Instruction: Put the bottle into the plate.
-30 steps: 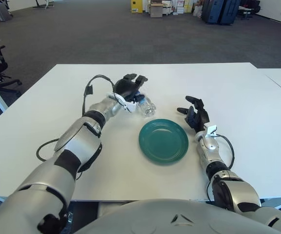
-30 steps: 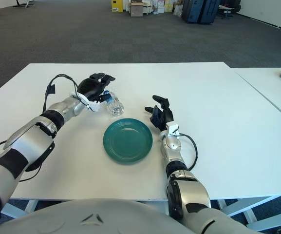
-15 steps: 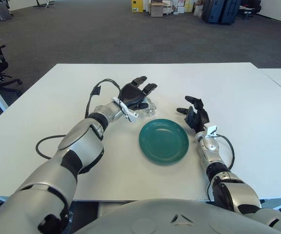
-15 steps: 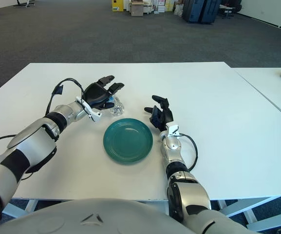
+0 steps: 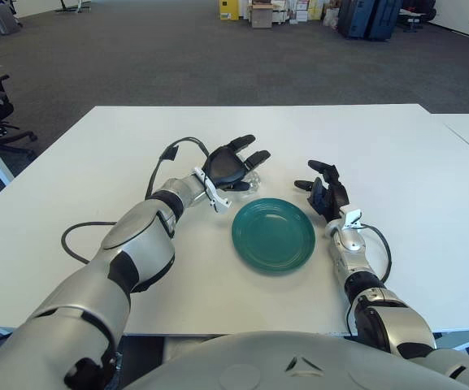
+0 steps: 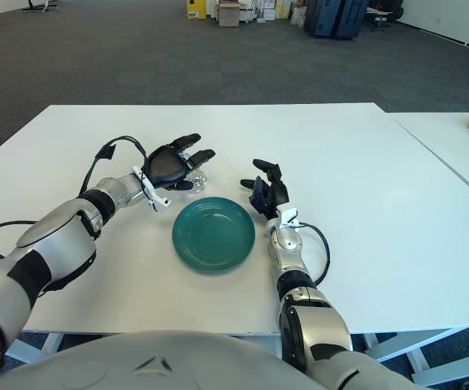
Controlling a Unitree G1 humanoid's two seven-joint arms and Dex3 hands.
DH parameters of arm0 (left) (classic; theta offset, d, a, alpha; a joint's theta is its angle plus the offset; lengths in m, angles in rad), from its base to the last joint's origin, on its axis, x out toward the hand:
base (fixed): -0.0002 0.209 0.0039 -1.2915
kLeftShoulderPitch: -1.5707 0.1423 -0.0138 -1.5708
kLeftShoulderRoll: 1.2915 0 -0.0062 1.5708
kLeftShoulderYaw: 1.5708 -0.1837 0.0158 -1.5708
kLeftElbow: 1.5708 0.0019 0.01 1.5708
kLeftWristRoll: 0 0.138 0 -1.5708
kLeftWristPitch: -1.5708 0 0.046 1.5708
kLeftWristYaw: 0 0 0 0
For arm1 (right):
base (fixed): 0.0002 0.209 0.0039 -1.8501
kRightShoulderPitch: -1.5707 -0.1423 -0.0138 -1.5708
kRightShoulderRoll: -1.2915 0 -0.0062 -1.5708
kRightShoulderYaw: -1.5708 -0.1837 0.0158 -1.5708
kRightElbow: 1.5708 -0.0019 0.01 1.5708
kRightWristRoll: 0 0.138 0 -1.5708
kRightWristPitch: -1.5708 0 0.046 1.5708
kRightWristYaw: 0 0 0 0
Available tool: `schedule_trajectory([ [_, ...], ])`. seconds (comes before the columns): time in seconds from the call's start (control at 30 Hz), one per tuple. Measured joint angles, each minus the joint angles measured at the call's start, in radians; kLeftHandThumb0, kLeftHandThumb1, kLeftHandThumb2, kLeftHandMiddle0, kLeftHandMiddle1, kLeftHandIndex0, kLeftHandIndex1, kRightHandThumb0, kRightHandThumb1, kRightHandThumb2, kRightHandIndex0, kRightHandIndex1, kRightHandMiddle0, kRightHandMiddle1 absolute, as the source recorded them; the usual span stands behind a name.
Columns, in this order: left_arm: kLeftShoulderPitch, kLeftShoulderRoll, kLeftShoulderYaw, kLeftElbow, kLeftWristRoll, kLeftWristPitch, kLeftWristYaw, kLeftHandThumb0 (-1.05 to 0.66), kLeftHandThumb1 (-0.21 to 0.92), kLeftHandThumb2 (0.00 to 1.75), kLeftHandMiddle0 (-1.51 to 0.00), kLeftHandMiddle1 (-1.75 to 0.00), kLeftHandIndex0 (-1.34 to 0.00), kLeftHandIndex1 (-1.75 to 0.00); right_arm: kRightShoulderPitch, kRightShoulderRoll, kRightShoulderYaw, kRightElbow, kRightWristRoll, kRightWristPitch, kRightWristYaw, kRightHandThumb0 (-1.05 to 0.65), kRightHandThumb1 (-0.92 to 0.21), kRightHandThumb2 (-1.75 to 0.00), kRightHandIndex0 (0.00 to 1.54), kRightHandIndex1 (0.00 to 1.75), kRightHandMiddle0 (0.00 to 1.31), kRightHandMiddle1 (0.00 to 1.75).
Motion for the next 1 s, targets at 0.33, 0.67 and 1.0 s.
schedule_trajectory([
  [0.33, 0.009, 0.027, -0.084, 0.016, 0.074, 0.014, -0.002, -0.89, 0.92, 1.1, -0.23, -0.01, 0.0, -0.44, 0.009, 0.0, 0.007, -0.017, -0.003, 0.004, -0.018, -0.76, -0.92, -0.93, 0.53, 0.75, 0.0, 1.02],
  [0.67, 0.002, 0.038, -0.098, 0.015, 0.067, -0.012, -0.029, -0.87, 0.92, 1.03, -0.27, -0.02, 0.0, -0.52, 0.02, 0.001, 0.01, -0.037, -0.002, 0.004, -0.024, -0.77, -0.92, -0.94, 0.55, 0.76, 0.0, 1.03],
  [1.0, 0.007, 0.03, -0.021, 0.014, -0.032, -0.075, -0.162, -0.86, 0.92, 0.92, -0.32, -0.04, 0.0, -0.64, 0.04, 0.001, 0.01, -0.076, 0.001, 0.004, -0.023, -0.76, -0.92, -0.93, 0.55, 0.77, 0.0, 1.02],
])
